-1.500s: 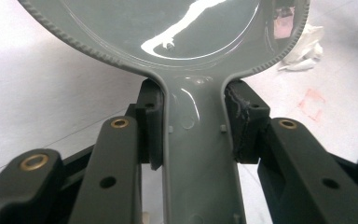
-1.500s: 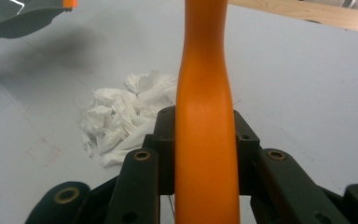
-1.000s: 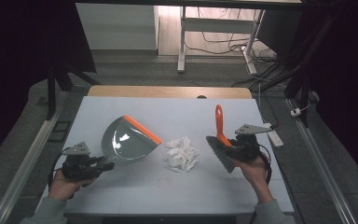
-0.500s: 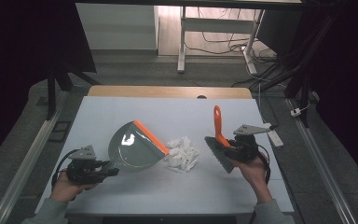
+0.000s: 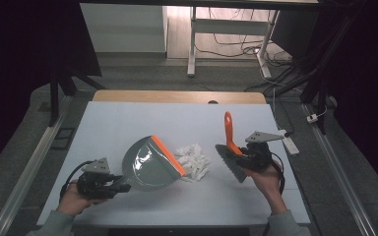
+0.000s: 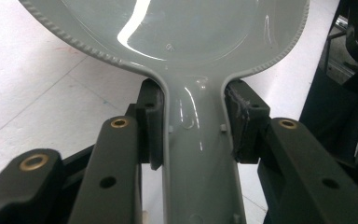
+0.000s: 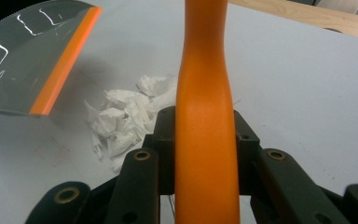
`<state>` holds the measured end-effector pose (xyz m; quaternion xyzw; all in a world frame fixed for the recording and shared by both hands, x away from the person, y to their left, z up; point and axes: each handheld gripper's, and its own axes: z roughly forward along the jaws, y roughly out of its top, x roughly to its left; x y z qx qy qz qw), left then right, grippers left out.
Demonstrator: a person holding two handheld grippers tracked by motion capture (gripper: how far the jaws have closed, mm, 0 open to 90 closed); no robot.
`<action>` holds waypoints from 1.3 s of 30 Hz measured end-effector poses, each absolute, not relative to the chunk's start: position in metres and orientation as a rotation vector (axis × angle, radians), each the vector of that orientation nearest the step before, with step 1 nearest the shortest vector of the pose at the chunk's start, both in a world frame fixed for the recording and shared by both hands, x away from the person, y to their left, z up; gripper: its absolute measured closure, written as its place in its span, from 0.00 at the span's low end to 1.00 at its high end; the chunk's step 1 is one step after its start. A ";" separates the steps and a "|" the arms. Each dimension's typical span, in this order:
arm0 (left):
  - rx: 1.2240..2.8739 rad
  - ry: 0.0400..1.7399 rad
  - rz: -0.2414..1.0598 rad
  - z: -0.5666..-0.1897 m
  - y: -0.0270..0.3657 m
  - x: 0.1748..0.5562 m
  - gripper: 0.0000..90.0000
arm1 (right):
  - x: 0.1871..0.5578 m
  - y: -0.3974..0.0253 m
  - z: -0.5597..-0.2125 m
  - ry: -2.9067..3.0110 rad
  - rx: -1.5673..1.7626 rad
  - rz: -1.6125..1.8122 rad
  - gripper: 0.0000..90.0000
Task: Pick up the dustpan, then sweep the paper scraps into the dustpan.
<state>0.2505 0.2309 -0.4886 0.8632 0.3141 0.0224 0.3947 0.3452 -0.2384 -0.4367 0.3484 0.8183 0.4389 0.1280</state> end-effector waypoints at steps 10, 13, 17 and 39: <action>2.217 0.767 0.030 -0.489 0.233 0.249 0.68 | 0.346 -0.236 -0.435 2.366 1.010 1.279 0.78; 2.236 0.763 0.024 -0.490 0.233 0.249 0.68 | 0.348 -0.234 -0.434 2.358 1.009 1.279 0.78; 2.255 0.758 0.013 -0.490 0.234 0.249 0.68 | 0.350 -0.229 -0.433 2.349 1.007 1.279 0.78; 2.322 0.776 -0.011 -0.495 0.242 0.246 0.68 | 0.376 -0.202 -0.442 2.333 1.050 1.239 0.78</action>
